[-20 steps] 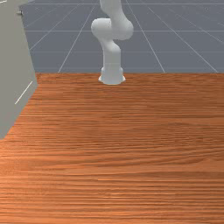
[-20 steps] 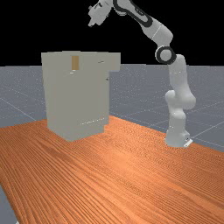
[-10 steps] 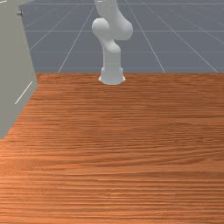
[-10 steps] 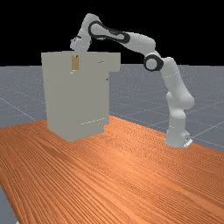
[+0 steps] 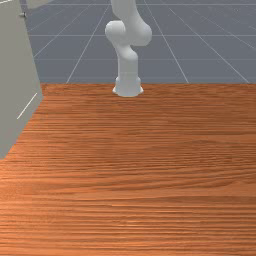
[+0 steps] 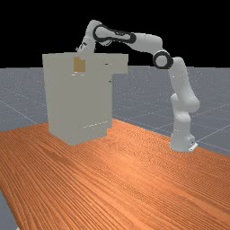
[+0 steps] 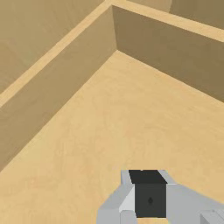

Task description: Open the drawer

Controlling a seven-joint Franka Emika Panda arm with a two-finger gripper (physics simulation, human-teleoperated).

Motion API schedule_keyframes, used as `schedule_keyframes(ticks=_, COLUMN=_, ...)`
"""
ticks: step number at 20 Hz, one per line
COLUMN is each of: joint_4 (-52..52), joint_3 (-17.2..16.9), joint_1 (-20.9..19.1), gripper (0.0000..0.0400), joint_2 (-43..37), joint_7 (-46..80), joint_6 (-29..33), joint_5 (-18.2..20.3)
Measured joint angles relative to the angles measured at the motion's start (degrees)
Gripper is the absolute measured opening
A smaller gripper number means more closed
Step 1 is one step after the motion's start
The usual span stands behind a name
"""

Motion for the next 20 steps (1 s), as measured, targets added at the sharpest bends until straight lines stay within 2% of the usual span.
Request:
schedule_keyframes(ticks=2, joint_4=-0.61, joint_3=0.93, joint_1=-0.71, gripper=0.0000, joint_2=-0.45, joint_7=-0.34, joint_6=0.54, joint_5=-0.15)
schedule_keyframes(ticks=7, joint_4=-10.53, joint_3=5.02, joint_1=-3.21, gripper=0.0000, joint_2=-7.06, joint_7=2.13, joint_6=7.56, joint_5=-2.99)
schedule_keyframes(ticks=10, joint_4=-13.62, joint_3=9.91, joint_1=-6.90, gripper=0.0000, joint_2=-8.90, joint_7=3.07, joint_6=12.18, joint_5=-4.90)
schedule_keyframes(ticks=17, joint_4=-20.37, joint_3=24.20, joint_1=-19.16, gripper=0.0001, joint_2=-12.39, joint_7=5.96, joint_6=23.06, joint_5=-8.59)
schedule_keyframes(ticks=20, joint_4=-21.31, joint_3=28.92, joint_1=-23.65, gripper=0.0001, joint_2=-13.10, joint_7=6.67, joint_6=24.39, joint_5=-7.73)
